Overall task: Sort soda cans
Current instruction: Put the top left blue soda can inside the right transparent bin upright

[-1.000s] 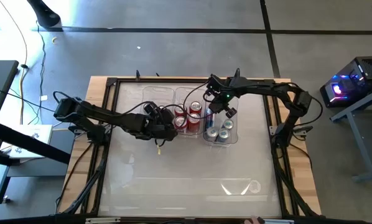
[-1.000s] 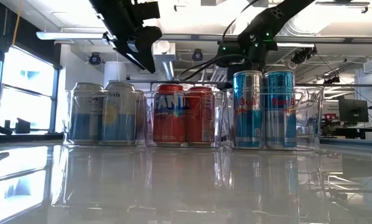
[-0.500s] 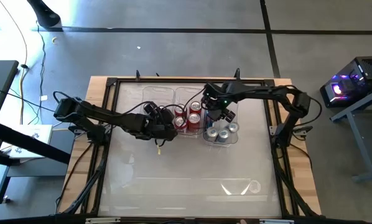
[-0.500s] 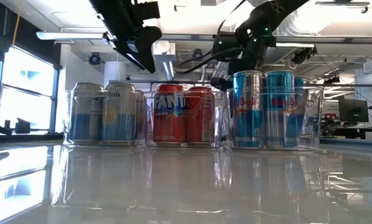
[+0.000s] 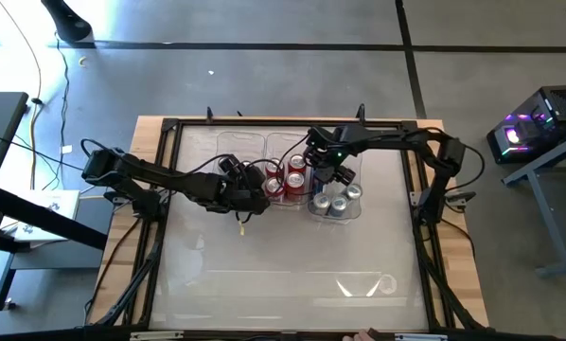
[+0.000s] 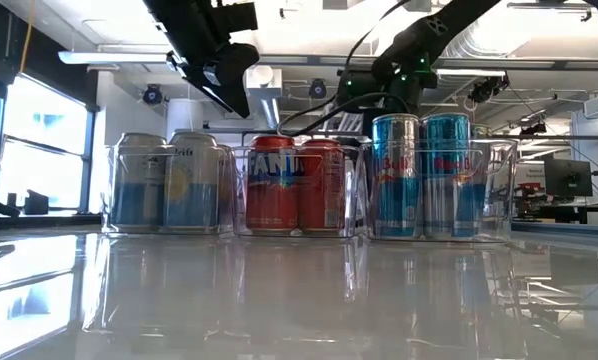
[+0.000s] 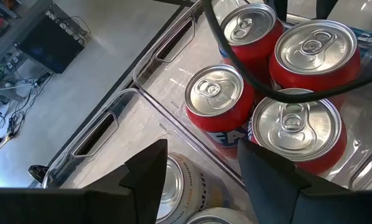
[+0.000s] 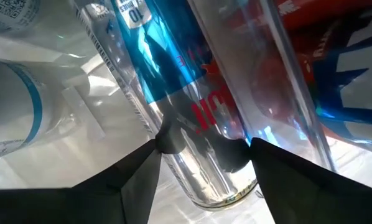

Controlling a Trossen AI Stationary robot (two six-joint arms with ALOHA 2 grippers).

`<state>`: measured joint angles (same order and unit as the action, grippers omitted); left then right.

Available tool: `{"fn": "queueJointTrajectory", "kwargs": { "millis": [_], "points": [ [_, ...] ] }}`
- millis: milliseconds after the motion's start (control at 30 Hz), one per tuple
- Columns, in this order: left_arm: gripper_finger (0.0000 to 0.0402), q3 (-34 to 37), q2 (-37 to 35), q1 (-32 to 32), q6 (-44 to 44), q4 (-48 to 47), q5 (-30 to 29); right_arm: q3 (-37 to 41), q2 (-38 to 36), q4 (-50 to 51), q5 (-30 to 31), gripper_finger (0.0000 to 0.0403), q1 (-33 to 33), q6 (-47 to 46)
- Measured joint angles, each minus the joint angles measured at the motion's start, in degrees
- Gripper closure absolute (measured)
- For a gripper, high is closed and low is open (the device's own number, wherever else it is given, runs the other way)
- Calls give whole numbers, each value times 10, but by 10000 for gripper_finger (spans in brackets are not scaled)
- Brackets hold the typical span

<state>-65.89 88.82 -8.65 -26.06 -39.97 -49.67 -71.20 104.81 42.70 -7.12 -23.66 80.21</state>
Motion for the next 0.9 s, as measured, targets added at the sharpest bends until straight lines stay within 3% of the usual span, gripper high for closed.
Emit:
{"fn": "queueJointTrajectory", "kwargs": {
  "millis": [300,667,900],
  "points": [
    [211,0,0,0,0,0,0,-1,24,-5,-13,121,-13,27],
    [211,0,0,0,0,0,0,1,6,21,37,118,-5,54],
    [211,0,0,0,2,0,0,2,8,17,38,118,-2,74]
  ]
}}
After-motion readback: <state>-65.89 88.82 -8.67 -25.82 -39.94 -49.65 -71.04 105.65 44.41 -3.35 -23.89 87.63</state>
